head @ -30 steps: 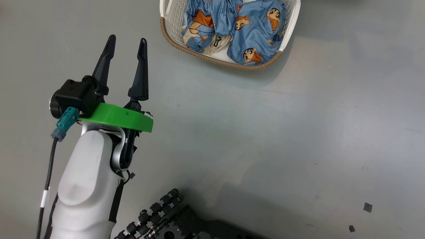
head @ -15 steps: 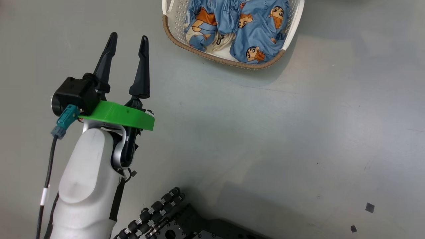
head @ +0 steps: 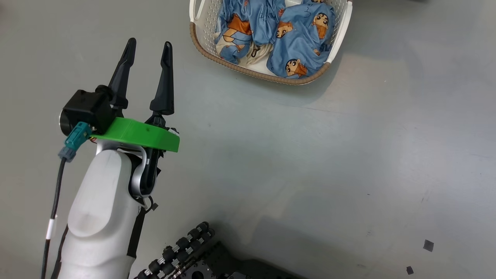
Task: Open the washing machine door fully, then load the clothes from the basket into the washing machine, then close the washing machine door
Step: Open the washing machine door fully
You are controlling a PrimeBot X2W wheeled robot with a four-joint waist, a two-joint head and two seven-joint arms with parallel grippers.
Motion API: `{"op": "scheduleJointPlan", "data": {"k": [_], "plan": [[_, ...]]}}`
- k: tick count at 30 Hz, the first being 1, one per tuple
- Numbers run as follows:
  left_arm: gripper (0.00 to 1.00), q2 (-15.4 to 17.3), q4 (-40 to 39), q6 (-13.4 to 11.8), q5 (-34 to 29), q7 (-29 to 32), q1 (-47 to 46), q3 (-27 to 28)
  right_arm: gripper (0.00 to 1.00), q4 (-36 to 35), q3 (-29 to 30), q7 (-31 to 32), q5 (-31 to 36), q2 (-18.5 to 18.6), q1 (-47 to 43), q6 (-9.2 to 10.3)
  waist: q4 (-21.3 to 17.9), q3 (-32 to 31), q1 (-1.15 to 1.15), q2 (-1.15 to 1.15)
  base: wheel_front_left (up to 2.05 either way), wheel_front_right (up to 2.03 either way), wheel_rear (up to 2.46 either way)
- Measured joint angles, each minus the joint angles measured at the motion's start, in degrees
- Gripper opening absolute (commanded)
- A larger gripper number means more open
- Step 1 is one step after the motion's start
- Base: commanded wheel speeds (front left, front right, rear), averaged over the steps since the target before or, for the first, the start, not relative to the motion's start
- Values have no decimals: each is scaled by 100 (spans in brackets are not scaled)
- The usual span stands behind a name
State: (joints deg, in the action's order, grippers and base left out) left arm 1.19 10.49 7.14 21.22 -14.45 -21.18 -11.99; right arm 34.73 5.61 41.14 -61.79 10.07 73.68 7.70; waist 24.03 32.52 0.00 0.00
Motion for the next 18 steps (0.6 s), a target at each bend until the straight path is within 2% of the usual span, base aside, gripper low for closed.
{"op": "scheduleJointPlan", "data": {"k": [4, 18], "plan": [[100, -2, 1, 0, 0, 0, 1, 47, 0, 5, -5, 146, -66, 26, -62, 1, -12, -81, 0, 0, 0, 0, 0], [100, -5, -19, 0, 18, 0, 7, 30, 0, -97, 90, 62, -10, -8, -7, 1, 12, 2, 0, 0, 0, 0, 0]]}}
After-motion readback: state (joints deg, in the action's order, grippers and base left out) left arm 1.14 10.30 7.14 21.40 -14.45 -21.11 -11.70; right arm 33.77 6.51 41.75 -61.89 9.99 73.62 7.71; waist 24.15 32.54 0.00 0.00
